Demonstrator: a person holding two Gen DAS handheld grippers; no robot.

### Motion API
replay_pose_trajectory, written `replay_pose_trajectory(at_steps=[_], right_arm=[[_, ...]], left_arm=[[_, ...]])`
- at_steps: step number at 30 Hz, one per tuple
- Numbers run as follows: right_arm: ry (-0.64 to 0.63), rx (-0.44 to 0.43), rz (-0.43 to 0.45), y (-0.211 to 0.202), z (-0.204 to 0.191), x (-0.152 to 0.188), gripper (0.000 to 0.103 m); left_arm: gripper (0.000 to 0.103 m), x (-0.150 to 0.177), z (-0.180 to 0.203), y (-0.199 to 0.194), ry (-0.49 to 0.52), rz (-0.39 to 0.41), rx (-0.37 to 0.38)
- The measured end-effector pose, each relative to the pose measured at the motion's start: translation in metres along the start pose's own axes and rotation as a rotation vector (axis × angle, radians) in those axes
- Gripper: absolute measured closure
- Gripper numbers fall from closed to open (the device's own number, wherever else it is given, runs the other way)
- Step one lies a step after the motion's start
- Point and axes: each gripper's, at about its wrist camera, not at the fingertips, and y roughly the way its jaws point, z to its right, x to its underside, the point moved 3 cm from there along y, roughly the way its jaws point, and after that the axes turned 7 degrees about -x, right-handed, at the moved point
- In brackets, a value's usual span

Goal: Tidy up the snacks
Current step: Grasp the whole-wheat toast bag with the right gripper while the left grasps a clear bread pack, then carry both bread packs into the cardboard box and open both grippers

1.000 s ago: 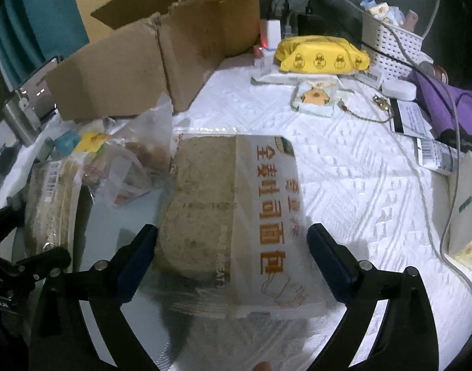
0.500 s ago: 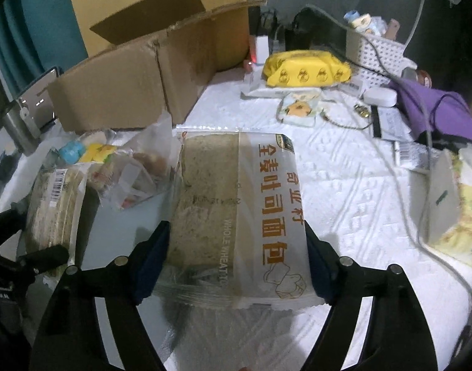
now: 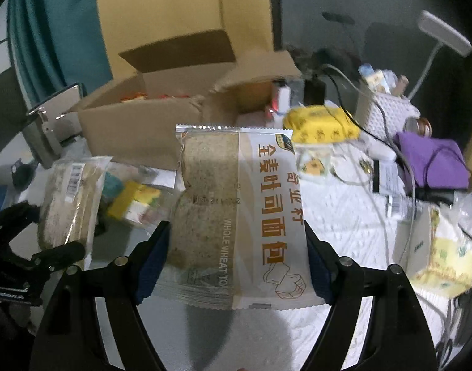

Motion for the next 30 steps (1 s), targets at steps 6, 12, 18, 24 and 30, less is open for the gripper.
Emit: replay_pose_trajectory(at_steps=[6,12,18,24,30], right_arm=[[-0.033,-0.028,0.018,0.003,-0.023,-0.020,0.021],[-0.054,-0.046,0.036,0.012,-0.043,-0.040,0.021],[-0.088,-0.063,0.034,0.027,-0.065,-0.061,0.021],[-0.123,-0.072,0.037,0.045,-0.084,-0.081,0.021],[-0.130,-0.097,0.033,0.053,-0.096,-0.085,0.021]], left_arm=[[0.017,-0.017,-0.025,0.000,-0.021,0.031,-0.013],[0.017,-0.033,-0.053,-0.004,-0.046,0.072,-0.034],[0.017,-0.055,-0.080,-0.005,-0.061,0.129,-0.053],[0.035,-0.068,-0.104,0.004,-0.068,0.131,-0.078],[0.032,-0.043,-0.115,0.021,-0.139,0.029,-0.034]])
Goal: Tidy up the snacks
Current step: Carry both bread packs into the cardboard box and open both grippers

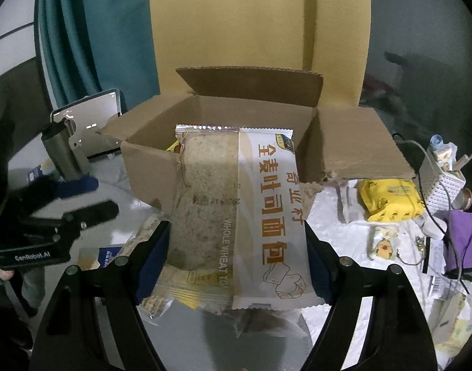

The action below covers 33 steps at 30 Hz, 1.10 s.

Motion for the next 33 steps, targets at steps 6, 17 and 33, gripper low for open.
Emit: replay_pose_trajectory(at_steps=[6,17,33], right_arm=[[0.017,-0.006,-0.017,0.001,0.000,0.011,0.021],[0.066,0.015,-0.004,-0.022,0.022,0.033,0.021],[0.076,0.010,0.020,-0.030,0.031,0.030,0.021]], left_arm=[[0.009,0.026,0.018,0.015,-0.004,-0.088,0.027],[0.007,0.051,0.055,0.046,0.063,-0.189,-0.025],[0.022,0.051,0.051,0.031,0.076,-0.152,0.043]])
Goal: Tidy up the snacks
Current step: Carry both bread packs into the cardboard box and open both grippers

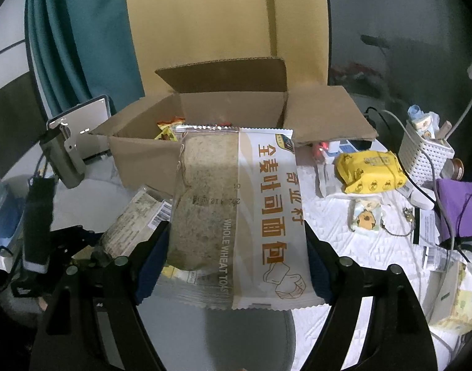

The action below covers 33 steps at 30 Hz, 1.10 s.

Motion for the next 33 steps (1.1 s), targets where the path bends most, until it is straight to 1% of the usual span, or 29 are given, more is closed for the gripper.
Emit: replay_pose_trajectory(at_steps=[3,7,9,13,22,33], right_arm=[[-0.008,-0.003,0.003,0.003,-0.002,-0.006,0.021],[-0.021,-0.006,0.005,0.008,-0.006,-0.013,0.021],[-0.025,-0.010,0.007,0.011,-0.006,-0.017,0.021],[-0.026,-0.016,0.015,0.018,-0.008,-0.026,0.021],[-0.015,-0.023,0.036,0.039,-0.008,-0.053,0.021],[0.031,-0.027,0.043,0.077,0.007,-0.086,0.021]], left_arm=[[0.022,-0.004,-0.001,-0.016,-0.001,0.032,0.016],[0.022,-0.012,-0.006,-0.037,0.002,0.086,0.014],[0.022,-0.021,-0.010,-0.048,0.003,0.121,0.013],[0.022,-0.044,-0.015,-0.054,0.007,0.172,-0.003],[0.022,-0.092,-0.035,-0.043,-0.003,0.220,-0.023],[0.022,-0.135,-0.056,-0.009,-0.021,0.221,-0.045]])
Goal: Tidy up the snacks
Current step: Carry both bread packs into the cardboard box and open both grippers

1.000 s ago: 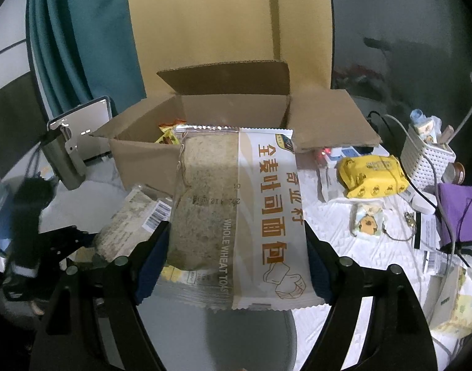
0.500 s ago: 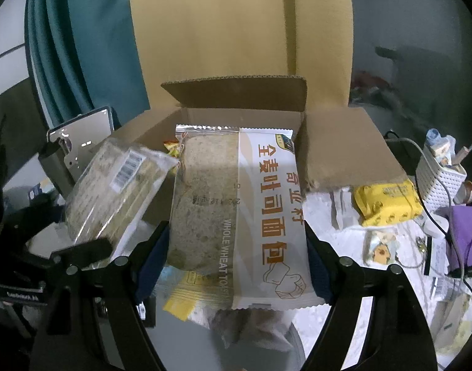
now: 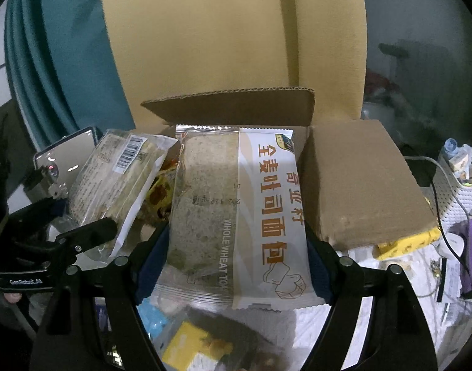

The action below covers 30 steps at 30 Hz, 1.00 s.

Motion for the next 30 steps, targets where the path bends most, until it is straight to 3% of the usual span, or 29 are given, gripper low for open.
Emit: replay_pose_trajectory(at_steps=[13,16,20,30], right_arm=[[0.092,0.074,0.021,0.046,0.027,-0.039,0.019],[0.099,0.090,0.050,0.049,0.028,-0.044,0.012],[0.081,0.085,0.083,0.043,0.023,-0.044,0.012],[0.055,0.097,0.062,0.027,0.013,-0.031,0.012]], left_arm=[[0.018,-0.033,-0.007,0.047,-0.072,-0.030,0.001],[0.009,-0.035,-0.009,0.042,-0.088,-0.006,0.013],[0.008,-0.035,-0.009,0.034,-0.085,0.011,0.016],[0.008,-0.021,-0.002,0.005,-0.066,0.022,0.021]])
